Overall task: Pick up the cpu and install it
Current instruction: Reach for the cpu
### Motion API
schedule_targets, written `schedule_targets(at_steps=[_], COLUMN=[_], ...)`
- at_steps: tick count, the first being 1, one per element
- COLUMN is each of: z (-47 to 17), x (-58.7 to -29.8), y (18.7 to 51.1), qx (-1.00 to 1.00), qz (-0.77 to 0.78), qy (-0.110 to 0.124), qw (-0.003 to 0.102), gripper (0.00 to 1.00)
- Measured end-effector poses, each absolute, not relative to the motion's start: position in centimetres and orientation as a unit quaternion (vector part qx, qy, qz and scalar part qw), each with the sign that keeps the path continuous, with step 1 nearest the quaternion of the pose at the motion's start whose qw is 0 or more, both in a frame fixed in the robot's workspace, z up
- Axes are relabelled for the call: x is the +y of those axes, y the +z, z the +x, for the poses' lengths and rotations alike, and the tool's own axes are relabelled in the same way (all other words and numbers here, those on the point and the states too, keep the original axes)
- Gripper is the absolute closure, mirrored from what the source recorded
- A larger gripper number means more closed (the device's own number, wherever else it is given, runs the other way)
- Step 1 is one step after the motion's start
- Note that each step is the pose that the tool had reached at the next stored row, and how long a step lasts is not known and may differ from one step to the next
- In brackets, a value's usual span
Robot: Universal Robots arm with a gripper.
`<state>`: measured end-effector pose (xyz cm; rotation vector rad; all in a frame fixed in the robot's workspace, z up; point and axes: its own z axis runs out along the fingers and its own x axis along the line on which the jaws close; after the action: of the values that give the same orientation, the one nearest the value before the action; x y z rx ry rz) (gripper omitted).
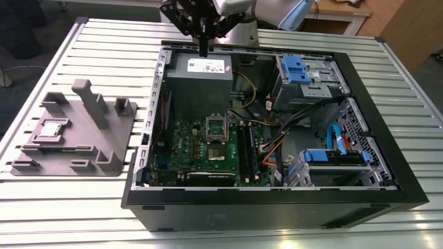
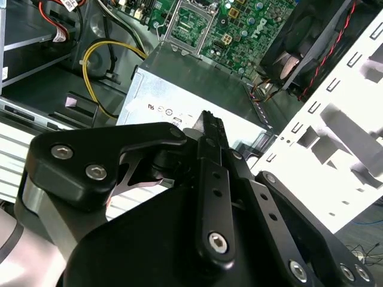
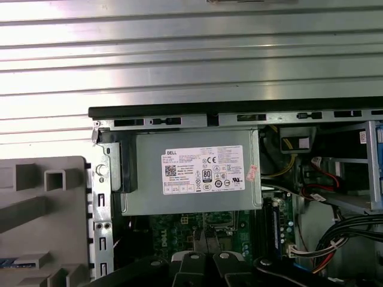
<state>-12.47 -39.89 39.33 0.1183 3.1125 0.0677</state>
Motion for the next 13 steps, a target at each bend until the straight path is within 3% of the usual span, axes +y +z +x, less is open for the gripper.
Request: schedule_targets(at_steps=[13], z=[-13.02], x=[-39.89], y=[39.33], qx=[0.999], qz=[0.038], qy=[0.022], qw=[0.013], gripper=[0.89])
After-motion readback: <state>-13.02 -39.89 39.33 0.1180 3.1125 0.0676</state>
